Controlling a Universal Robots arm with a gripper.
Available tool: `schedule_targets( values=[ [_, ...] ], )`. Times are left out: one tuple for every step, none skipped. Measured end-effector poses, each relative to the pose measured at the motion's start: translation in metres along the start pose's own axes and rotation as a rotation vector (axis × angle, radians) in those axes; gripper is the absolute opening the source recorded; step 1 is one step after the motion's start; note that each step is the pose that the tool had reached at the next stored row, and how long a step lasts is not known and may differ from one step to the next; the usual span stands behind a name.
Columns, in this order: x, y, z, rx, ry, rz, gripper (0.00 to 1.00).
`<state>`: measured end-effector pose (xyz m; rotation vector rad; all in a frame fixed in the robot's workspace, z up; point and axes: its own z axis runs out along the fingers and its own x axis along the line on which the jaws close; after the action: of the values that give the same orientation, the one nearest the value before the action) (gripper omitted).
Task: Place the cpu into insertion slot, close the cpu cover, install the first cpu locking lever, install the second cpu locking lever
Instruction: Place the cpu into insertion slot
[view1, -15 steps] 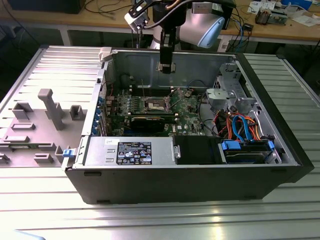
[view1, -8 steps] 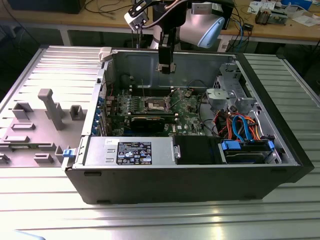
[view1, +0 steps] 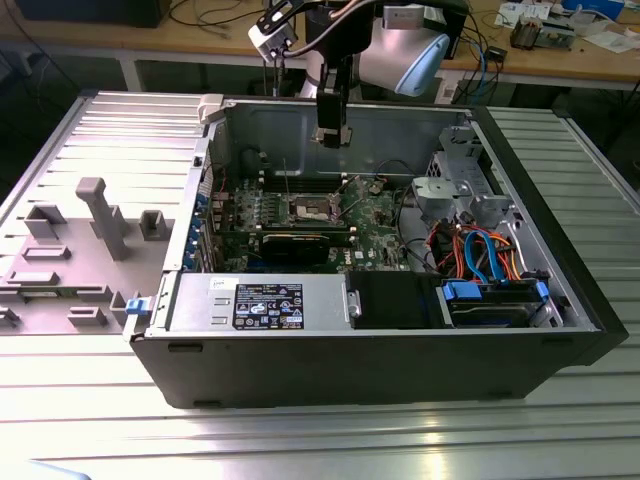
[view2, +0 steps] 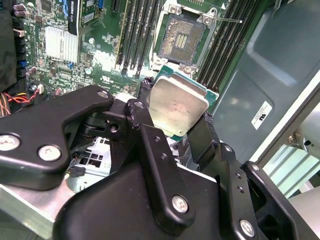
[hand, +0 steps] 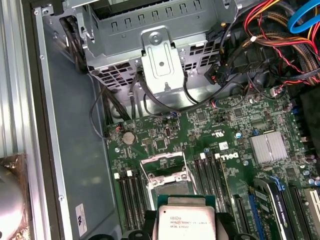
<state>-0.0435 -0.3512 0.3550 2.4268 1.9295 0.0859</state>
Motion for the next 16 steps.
schedule_targets(
  values=[
    [0.0, 0.0, 0.0, 0.0, 0.0, 0.0, 0.54],
    [0.0, 0.0, 0.0, 0.0, 0.0, 0.0, 0.54],
    [0.0, 0.0, 0.0, 0.0, -0.0001, 0.0, 0.54],
    [0.0, 0.0, 0.0, 0.0, -0.0001, 0.002, 0.54],
    [0.0, 0.0, 0.0, 0.0, -0.0002, 0.003, 0.54],
    [0.0, 0.0, 0.0, -0.0001, -0.0003, 0.005, 0.54],
    [0.0, 0.0, 0.0001, -0.0001, -0.0004, 0.006, 0.54],
    [0.0, 0.0, 0.0002, -0.0002, -0.0008, 0.013, 0.54],
    [0.0, 0.0, 0.0004, -0.0004, -0.0013, 0.021, 0.54],
    [0.0, 0.0, 0.0006, -0.0005, -0.0019, 0.03, 0.54],
    [0.0, -0.0001, 0.0008, -0.0003, -0.0026, 0.037, 0.54],
    [0.0, -0.0001, 0.0015, 0.0, -0.0037, 0.052, 0.54],
    [0.0, -0.0002, 0.002, 0.0009, -0.0046, 0.062, 0.54],
    [-0.0001, -0.0003, 0.0024, 0.0018, -0.0053, 0.067, 0.54],
    [-0.0004, -0.0007, 0.0029, 0.0023, -0.0054, 0.069, 0.54],
    [-0.0007, -0.001, 0.0035, 0.0025, -0.0053, 0.066, 0.54]
  ],
)
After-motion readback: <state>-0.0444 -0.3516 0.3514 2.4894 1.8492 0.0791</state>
